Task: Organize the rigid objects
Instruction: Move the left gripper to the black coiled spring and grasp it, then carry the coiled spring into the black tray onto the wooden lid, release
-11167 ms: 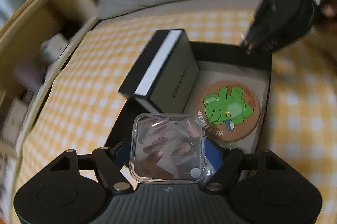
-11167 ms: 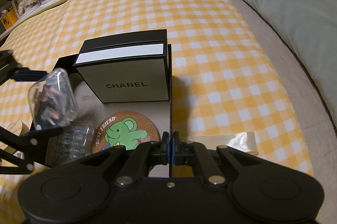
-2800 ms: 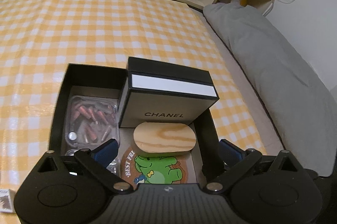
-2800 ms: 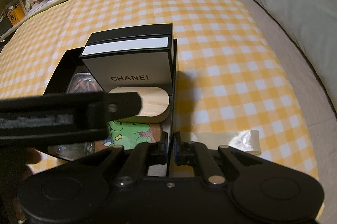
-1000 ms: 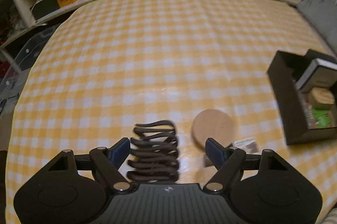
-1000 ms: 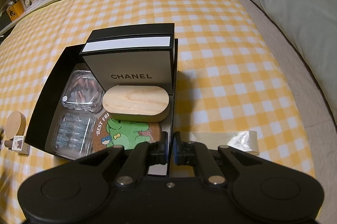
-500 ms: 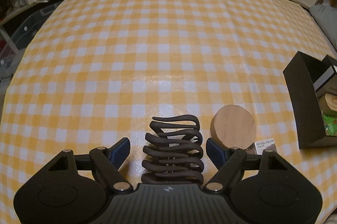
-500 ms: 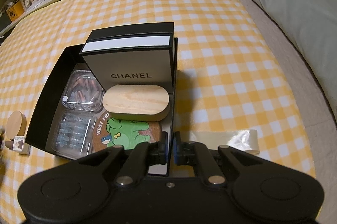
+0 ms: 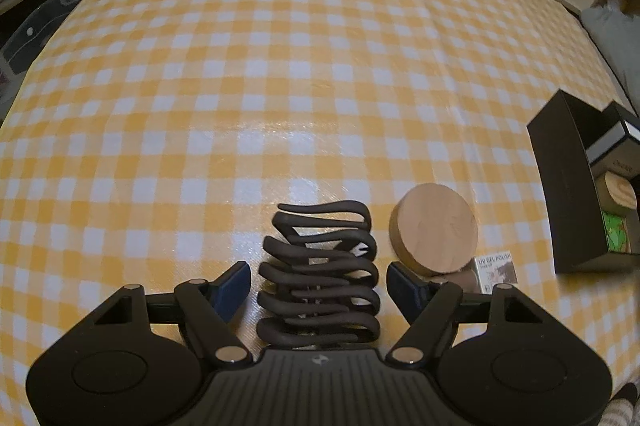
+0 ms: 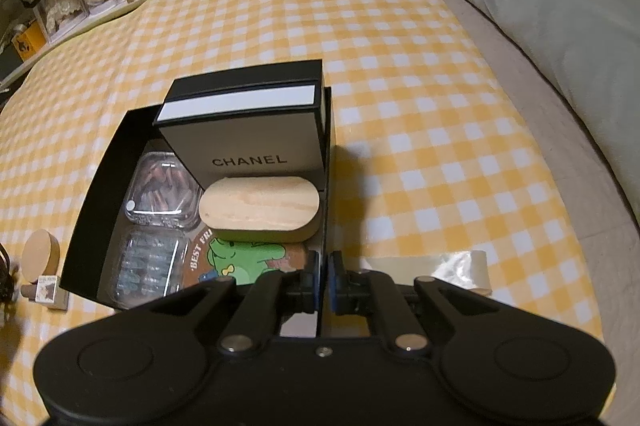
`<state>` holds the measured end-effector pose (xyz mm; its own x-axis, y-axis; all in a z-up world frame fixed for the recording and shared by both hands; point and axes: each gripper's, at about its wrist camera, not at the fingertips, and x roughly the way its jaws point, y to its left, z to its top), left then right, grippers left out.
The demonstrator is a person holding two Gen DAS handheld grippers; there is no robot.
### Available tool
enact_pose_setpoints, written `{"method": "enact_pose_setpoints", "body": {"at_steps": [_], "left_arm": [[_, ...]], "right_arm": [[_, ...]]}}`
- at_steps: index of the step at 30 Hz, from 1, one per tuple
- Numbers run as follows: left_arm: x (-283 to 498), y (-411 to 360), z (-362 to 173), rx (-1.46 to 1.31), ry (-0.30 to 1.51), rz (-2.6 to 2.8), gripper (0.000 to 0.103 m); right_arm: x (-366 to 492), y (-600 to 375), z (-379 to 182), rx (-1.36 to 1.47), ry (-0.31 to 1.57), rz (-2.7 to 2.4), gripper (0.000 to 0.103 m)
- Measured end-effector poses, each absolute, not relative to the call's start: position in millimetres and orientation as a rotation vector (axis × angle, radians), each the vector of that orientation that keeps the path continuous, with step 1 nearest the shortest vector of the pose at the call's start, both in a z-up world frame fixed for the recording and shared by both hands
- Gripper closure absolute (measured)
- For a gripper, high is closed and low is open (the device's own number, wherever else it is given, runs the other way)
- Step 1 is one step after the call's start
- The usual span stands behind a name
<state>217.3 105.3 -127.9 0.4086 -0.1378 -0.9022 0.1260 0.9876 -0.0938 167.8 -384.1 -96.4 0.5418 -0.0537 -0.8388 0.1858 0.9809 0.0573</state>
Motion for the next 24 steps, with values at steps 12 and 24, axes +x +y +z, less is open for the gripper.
{"method": "enact_pose_setpoints", "body": {"at_steps": [12,24], "left_arm": [[214,87,-106,0.001,1.066,-0.136,0.039],[196,6,-52,-0.006,0.915,-0.344,0.039]], "right_arm": [[166,-384,-93,0.147,0.977,-0.143,0.099],[166,-385,-94,0.147,0.978,-0.143,0.099]]}}
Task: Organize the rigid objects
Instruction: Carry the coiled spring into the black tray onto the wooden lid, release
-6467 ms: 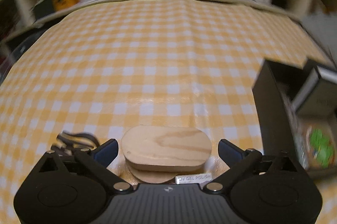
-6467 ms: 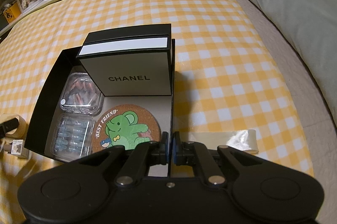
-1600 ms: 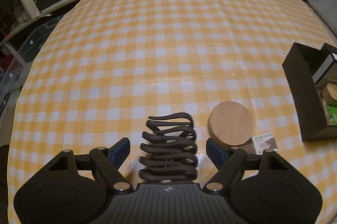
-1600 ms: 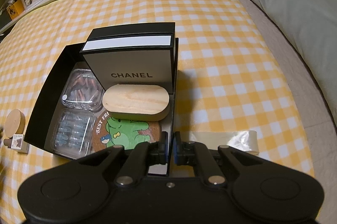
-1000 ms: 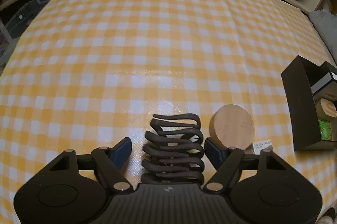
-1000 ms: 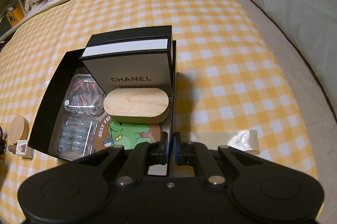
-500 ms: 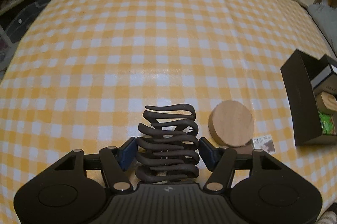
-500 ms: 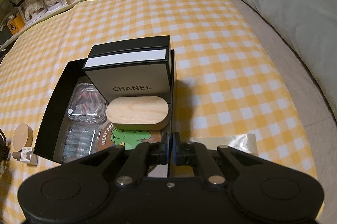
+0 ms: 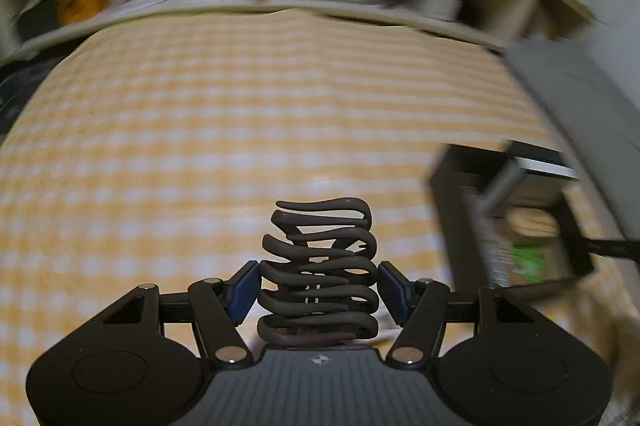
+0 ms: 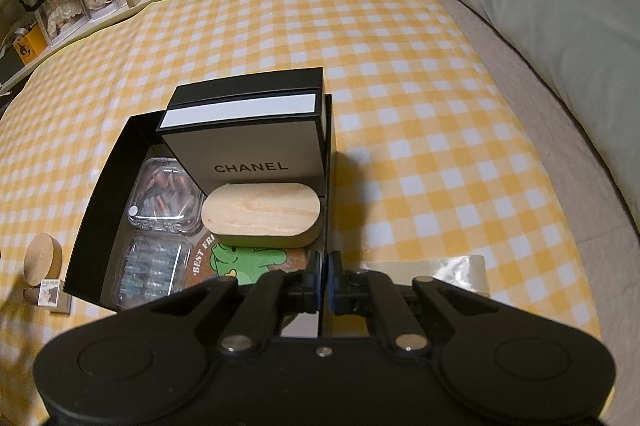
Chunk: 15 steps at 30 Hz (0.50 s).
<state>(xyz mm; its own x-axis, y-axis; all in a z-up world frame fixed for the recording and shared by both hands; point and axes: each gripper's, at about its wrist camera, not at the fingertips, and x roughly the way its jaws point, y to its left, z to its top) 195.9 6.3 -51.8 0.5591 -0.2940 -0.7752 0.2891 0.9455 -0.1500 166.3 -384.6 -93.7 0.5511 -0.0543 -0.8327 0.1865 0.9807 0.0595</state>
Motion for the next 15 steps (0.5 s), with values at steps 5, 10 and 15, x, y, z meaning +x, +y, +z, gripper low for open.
{"method": "enact_pose_setpoints", "body": {"at_steps": [5,10,15], "left_arm": [[181,-56,-39,0.124,0.846,-0.539,0.039],[163,-113,-38,0.301,0.753,-0.684,0.039],[167,-168,-51,0.562,0.667,-0.800,0.039]], "right_arm": [[166,-385,-94,0.146,0.978,-0.141,0.099],[166,-385,-94,0.152,0.979,-0.134,0.099],[166,-386,-94,0.155,0.980,-0.133,0.099]]}}
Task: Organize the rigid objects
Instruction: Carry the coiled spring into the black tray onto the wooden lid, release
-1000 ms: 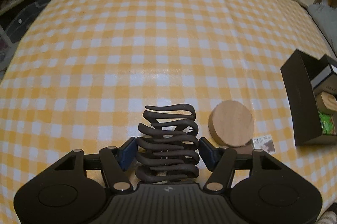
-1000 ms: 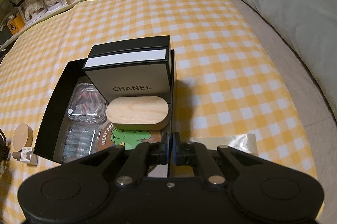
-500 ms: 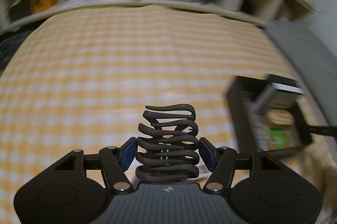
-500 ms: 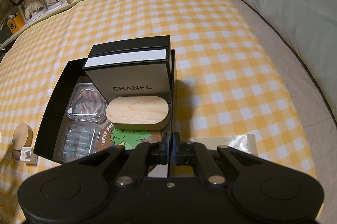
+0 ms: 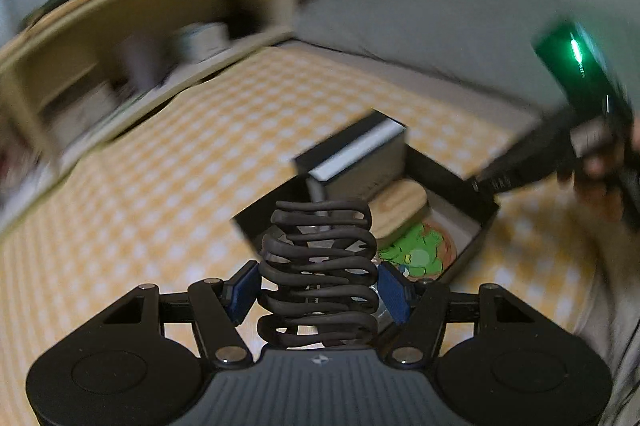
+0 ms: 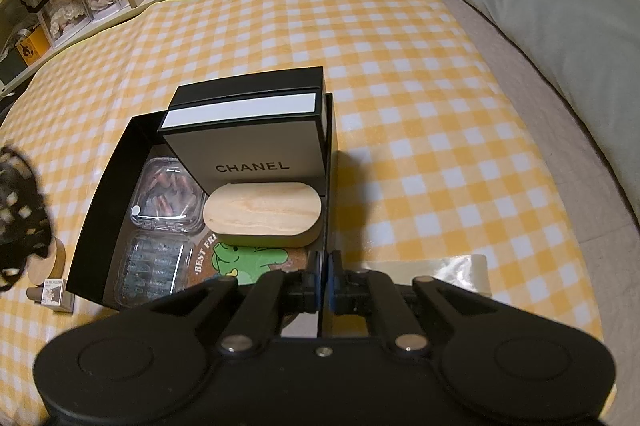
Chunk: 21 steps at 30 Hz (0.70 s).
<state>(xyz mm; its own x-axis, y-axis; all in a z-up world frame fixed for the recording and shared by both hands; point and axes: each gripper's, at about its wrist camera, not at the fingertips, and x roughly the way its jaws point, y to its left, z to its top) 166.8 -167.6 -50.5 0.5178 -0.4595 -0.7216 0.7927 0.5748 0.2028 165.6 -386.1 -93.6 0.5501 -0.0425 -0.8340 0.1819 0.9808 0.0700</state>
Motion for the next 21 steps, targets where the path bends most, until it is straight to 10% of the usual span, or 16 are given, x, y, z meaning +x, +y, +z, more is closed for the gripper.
{"method": "enact_pose_setpoints", "body": {"at_steps": [21], "left_arm": [[181,-265,-92,1.016,0.579,-1.272,0.039]], "right_arm": [[166,-394,-92,0.248,1.001,-0.136,0.098]]}}
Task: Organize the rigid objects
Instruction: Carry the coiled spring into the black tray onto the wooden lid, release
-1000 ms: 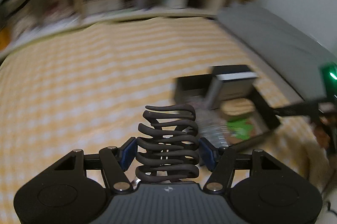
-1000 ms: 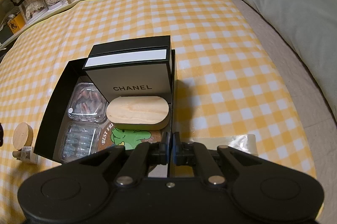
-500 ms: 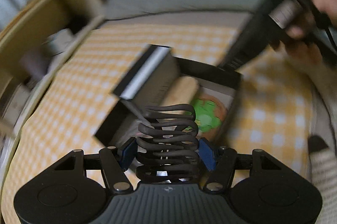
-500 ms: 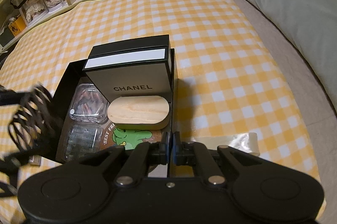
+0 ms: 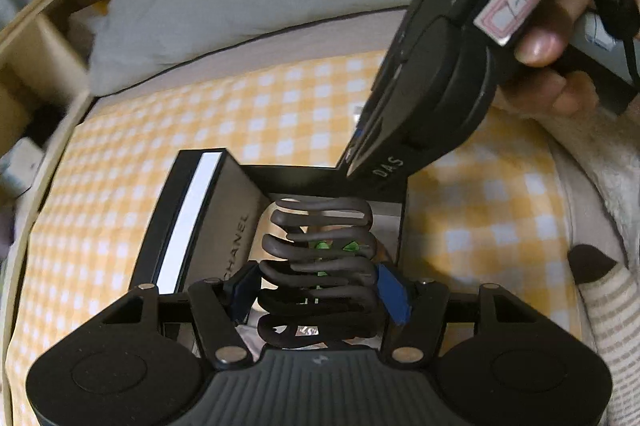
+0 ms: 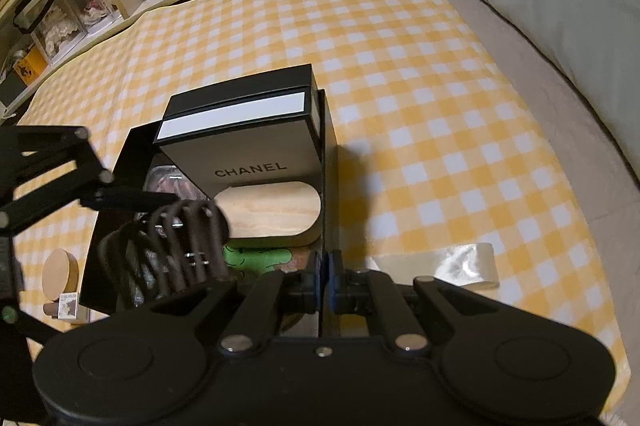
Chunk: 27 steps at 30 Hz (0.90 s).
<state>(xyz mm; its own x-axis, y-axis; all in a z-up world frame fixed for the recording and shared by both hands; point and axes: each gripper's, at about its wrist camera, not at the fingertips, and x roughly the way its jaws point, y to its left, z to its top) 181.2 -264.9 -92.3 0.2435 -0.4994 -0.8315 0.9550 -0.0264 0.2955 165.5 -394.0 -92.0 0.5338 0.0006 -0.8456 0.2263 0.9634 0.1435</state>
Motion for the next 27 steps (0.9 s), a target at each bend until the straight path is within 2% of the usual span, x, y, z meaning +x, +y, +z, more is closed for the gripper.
{"method": "enact_pose_setpoints", "body": {"at_steps": [5,6,7,8,14,27], "left_arm": [[195,-268,-101,1.000,0.604,-1.338,0.036],[195,-268,-101,0.995,0.598,-1.338,0.032],[195,-267,-102,0.991,0.587,-1.315,0.019],[196,-265,-103,0.981,0.575,-1.287,0.013],[210,-249,-96,0.832,0.659,-1.271,0.011],[206,-214,-82,0.614,0.721,-1.203,0.011]], "right_arm": [[167,-398,-92,0.278,1.005,-0.137,0.098],[167,-398,-92,0.280,1.005,-0.137,0.098],[167,-398,-92,0.282,1.005,-0.138,0.098],[167,-398,-92,0.285,1.006,-0.139,0.098],[168,-398,-92,0.288,1.006,-0.140,0.098],[165,-403,-92,0.335,1.001,-0.137,0.097]]}}
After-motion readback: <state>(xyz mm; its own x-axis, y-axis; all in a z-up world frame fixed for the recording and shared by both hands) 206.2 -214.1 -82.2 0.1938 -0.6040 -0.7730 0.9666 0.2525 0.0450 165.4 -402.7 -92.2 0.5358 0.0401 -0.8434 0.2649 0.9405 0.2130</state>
